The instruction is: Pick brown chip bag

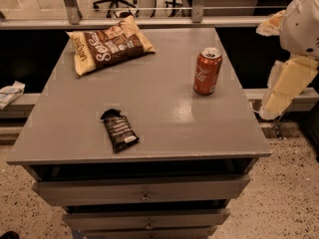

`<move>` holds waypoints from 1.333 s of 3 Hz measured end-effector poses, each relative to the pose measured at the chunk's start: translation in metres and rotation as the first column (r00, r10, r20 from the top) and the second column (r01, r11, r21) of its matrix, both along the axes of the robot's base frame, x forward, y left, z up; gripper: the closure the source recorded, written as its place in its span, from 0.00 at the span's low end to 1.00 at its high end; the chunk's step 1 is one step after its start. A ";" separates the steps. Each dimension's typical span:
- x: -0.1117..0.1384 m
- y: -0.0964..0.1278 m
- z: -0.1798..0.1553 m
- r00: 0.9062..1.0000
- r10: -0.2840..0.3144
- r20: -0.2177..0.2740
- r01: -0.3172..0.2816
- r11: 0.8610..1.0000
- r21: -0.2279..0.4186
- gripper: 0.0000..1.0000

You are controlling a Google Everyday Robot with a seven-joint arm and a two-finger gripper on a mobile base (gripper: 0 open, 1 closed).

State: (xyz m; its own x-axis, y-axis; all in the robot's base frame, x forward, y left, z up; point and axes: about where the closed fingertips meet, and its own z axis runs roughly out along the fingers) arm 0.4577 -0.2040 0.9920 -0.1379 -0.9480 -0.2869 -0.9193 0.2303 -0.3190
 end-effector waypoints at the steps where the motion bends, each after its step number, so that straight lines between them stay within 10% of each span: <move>1: 0.005 0.008 0.001 1.000 0.012 0.006 -0.012 1.000 0.005 0.00; 2: 0.022 0.029 -0.001 0.999 0.049 0.016 -0.050 0.999 0.022 0.00; 4: 0.096 0.117 0.000 0.968 0.144 0.204 -0.192 0.952 0.239 0.00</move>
Offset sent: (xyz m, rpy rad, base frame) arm 0.0432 0.0538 -0.0045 0.0428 -0.0178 0.0921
